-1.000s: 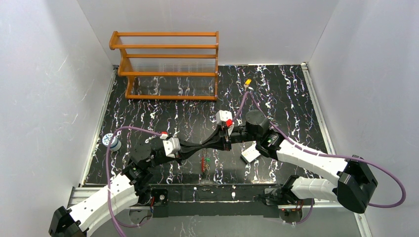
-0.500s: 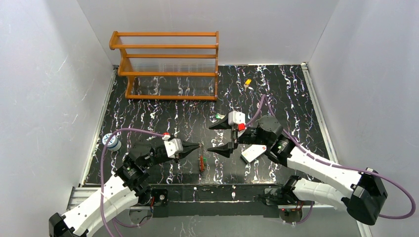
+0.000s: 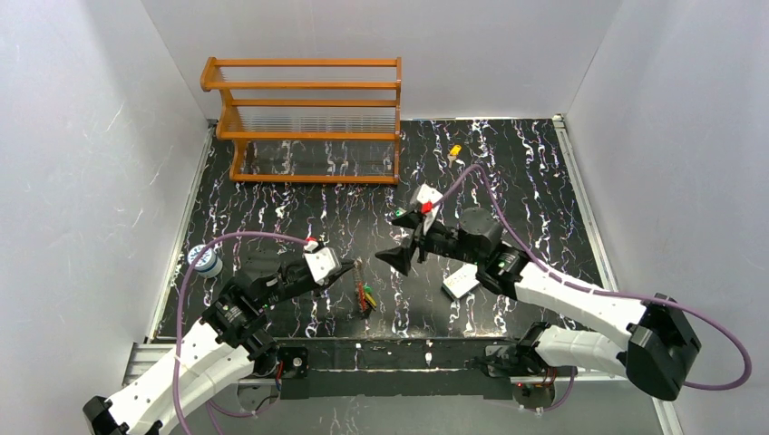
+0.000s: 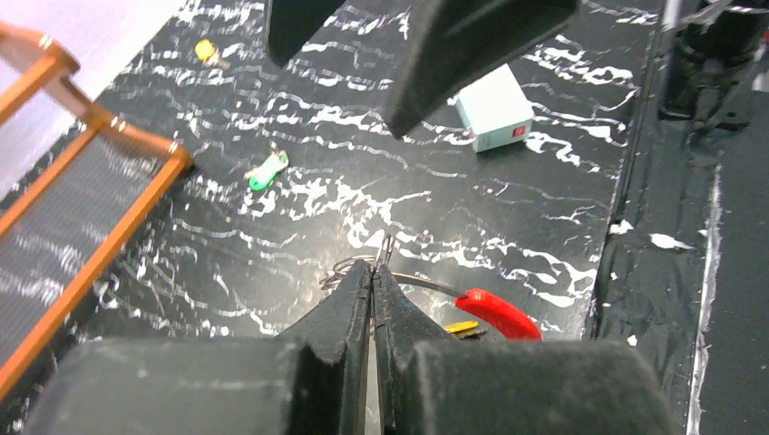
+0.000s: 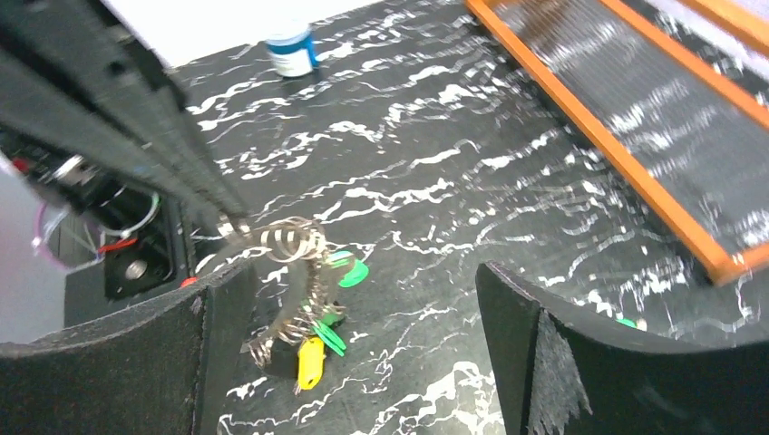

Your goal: Put the keys on the keyring

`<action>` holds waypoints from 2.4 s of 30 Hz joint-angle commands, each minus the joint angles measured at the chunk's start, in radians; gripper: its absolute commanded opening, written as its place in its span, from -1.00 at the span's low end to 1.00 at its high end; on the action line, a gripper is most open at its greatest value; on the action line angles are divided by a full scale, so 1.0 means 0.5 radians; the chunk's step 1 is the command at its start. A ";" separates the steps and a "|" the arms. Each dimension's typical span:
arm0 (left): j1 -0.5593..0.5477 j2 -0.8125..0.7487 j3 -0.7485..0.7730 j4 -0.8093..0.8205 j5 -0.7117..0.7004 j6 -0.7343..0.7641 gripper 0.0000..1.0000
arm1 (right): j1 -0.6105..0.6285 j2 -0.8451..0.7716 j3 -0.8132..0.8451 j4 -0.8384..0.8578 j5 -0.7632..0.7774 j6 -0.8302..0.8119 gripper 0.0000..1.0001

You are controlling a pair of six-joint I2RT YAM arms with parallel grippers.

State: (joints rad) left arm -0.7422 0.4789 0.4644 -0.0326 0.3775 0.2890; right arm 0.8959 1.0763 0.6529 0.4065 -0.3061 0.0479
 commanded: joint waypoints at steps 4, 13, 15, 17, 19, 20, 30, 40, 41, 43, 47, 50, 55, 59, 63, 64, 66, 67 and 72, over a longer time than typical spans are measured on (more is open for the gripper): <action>-0.010 -0.139 -0.022 -0.200 -0.450 -0.054 -1.00 | -0.181 0.324 0.357 -0.367 0.338 0.452 0.97; -0.010 -0.199 -0.017 -0.272 -0.496 -0.038 -1.00 | -0.710 0.868 0.604 -0.756 0.061 0.956 0.88; -0.009 -0.185 -0.011 -0.281 -0.496 -0.037 -1.00 | -0.750 0.966 0.647 -0.805 0.068 0.959 0.88; -0.009 -0.167 -0.003 -0.282 -0.476 -0.038 -1.00 | -0.764 1.074 0.721 -0.915 0.117 0.936 0.85; -0.009 -0.149 -0.003 -0.280 -0.446 -0.036 -1.00 | -0.771 1.190 0.830 -1.029 0.190 0.903 0.82; -0.009 -0.136 0.000 -0.282 -0.438 -0.035 -1.00 | -0.774 1.249 0.882 -1.077 0.212 0.886 0.79; -0.011 -0.042 0.037 -0.306 -0.374 -0.008 -1.00 | -0.779 1.655 1.320 -1.282 0.423 0.879 0.47; -0.011 0.007 0.050 -0.308 -0.317 -0.001 -1.00 | -0.780 1.762 1.394 -1.307 0.445 0.857 0.04; -0.011 0.008 0.050 -0.306 -0.315 -0.001 -1.00 | -0.779 1.762 1.394 -1.303 0.439 0.853 -0.01; -0.013 0.007 0.051 -0.306 -0.310 -0.001 -1.00 | -0.780 1.755 1.392 -1.284 0.396 0.827 -0.18; -0.013 -0.001 0.050 -0.303 -0.306 0.005 -1.00 | -0.781 1.746 1.366 -1.214 0.355 0.818 -0.34; -0.013 -0.009 0.047 -0.302 -0.298 0.005 -1.00 | -0.780 1.772 1.382 -1.217 0.379 0.827 -0.35; -0.011 -0.007 0.047 -0.288 -0.265 0.008 -1.00 | -0.779 1.792 1.388 -1.225 0.431 0.846 -0.51; -0.012 -0.004 0.044 -0.285 -0.260 0.008 -1.00 | -0.779 1.780 1.387 -1.238 0.446 0.844 -0.55; -0.013 0.002 0.044 -0.285 -0.260 0.008 -1.00 | -0.780 1.738 1.369 -1.231 0.453 0.833 -0.73; -0.011 0.001 0.044 -0.287 -0.258 0.008 -1.00 | -0.779 1.728 1.364 -1.225 0.457 0.830 -0.76; -0.011 -0.002 0.044 -0.285 -0.261 0.008 -1.00 | -0.781 1.710 1.355 -1.218 0.460 0.815 -0.84; -0.012 -0.005 0.044 -0.286 -0.261 0.008 -1.00 | -0.780 1.701 1.351 -1.218 0.472 0.809 -0.91; -0.013 -0.010 0.043 -0.285 -0.265 0.011 -1.00 | -0.780 1.647 1.344 -1.228 0.496 0.777 -0.97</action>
State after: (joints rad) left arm -0.7433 0.4843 0.4576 -0.1944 0.2260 0.2844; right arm 0.5106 1.9694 1.3075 -0.2287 -0.0788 0.4599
